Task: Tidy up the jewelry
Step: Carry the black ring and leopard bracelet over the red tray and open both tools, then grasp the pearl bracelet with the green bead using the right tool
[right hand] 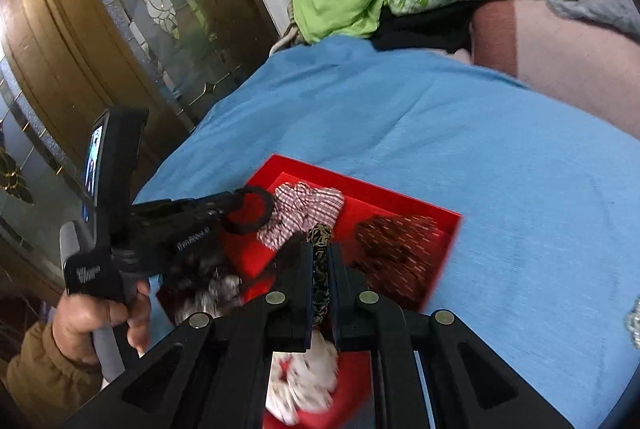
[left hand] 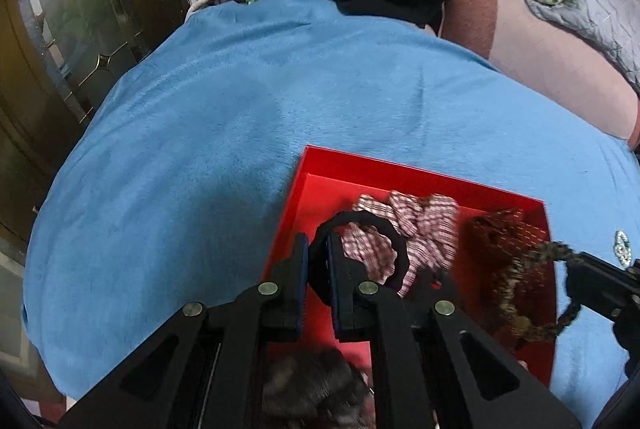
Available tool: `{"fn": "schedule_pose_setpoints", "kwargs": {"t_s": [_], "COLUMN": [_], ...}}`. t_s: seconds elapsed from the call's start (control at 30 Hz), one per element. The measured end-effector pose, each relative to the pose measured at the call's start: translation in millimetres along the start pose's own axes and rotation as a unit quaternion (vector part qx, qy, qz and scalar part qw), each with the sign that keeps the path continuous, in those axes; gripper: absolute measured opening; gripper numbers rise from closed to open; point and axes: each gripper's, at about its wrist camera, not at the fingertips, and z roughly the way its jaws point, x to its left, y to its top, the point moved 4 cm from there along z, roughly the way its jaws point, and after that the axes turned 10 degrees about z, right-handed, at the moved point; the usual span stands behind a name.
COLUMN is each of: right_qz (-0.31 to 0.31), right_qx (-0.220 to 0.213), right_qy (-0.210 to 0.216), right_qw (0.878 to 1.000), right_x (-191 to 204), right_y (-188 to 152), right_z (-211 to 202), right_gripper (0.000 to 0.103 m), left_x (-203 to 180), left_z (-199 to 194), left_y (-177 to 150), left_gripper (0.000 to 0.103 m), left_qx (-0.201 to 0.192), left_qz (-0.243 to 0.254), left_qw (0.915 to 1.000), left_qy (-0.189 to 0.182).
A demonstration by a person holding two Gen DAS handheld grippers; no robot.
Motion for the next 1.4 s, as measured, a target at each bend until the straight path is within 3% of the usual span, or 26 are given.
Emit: {"fn": "schedule_pose_setpoints", "kwargs": {"t_s": [0.2, 0.4, 0.5, 0.6, 0.67, 0.83, 1.0, 1.4], "right_qz": [0.035, 0.048, 0.054, 0.049, 0.044, 0.042, 0.057, 0.122], "right_qx": [0.032, 0.047, 0.047, 0.041, 0.032, 0.012, -0.007, -0.043], "right_qy": [-0.002, -0.007, -0.005, -0.004, -0.004, -0.004, -0.012, -0.076], "right_qw": [0.999, 0.998, 0.997, 0.998, 0.998, 0.999, 0.998, 0.989], "right_x": [-12, -25, -27, -25, -23, -24, -46, -159], "right_y": [6, 3, 2, 3, 4, 3, -12, -58], "right_z": [43, 63, 64, 60, 54, 26, -14, -113], "right_gripper": [0.008, 0.011, 0.011, 0.027, 0.036, 0.037, 0.043, 0.043], "left_x": [6, 6, 5, 5, 6, 6, -11, -137], "left_z": [19, 18, 14, 4, -5, -34, -68, -113], "left_y": [3, 3, 4, 4, 5, 2, -2, -7], "left_gripper": [0.009, 0.011, 0.025, 0.044, 0.050, 0.050, 0.051, 0.055], "left_qx": [0.013, 0.000, -0.006, -0.014, -0.024, -0.038, -0.059, -0.079], "left_qz": [-0.002, 0.004, 0.001, -0.011, -0.018, -0.026, -0.019, 0.055], "left_qw": [0.9999, 1.0000, 0.9999, 0.9997, 0.9995, 0.9989, 0.9981, 0.9937], "left_qy": [-0.005, -0.002, -0.015, -0.020, -0.013, 0.006, 0.002, -0.057]}}
